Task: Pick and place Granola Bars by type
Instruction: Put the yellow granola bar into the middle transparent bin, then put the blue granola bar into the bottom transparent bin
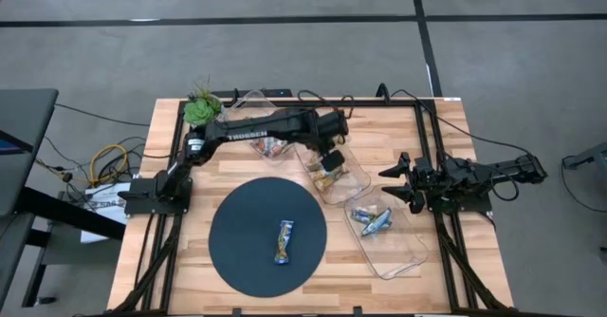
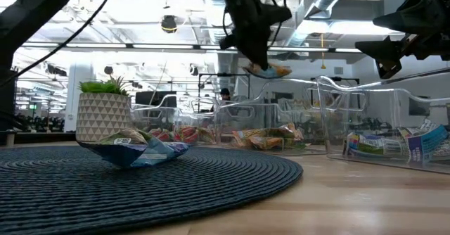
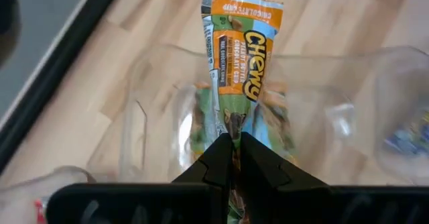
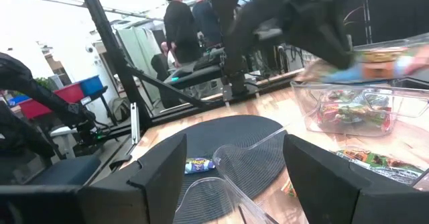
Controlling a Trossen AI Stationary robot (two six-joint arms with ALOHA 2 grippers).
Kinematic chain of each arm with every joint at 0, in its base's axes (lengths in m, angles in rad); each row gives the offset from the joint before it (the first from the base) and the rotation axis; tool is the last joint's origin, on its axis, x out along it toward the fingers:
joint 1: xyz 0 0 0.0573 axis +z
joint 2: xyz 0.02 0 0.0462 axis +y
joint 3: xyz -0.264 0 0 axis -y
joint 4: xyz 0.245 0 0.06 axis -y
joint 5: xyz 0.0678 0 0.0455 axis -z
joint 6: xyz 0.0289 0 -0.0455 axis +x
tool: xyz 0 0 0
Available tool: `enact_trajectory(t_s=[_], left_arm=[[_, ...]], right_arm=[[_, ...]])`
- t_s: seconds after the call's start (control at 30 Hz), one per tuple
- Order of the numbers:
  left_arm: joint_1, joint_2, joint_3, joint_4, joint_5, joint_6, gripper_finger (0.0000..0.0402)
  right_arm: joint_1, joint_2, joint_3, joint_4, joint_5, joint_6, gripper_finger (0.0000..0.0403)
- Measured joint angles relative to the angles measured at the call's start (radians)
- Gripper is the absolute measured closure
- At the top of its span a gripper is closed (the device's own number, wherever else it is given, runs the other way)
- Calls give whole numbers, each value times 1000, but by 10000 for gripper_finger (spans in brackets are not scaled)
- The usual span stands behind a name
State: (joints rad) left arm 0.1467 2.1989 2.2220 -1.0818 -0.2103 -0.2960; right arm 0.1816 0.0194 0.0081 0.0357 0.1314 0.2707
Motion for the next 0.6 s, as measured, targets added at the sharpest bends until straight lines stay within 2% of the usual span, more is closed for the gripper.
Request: enact_trajectory(t_s=[0.27, 0.6], left_arm=[[29, 95, -2, 37, 68, 76, 383], [36, 173, -1, -15, 93, 73, 383]], right_arm=[[0, 0, 0, 0, 0, 0, 159], [0, 0, 0, 0, 1, 0, 159]])
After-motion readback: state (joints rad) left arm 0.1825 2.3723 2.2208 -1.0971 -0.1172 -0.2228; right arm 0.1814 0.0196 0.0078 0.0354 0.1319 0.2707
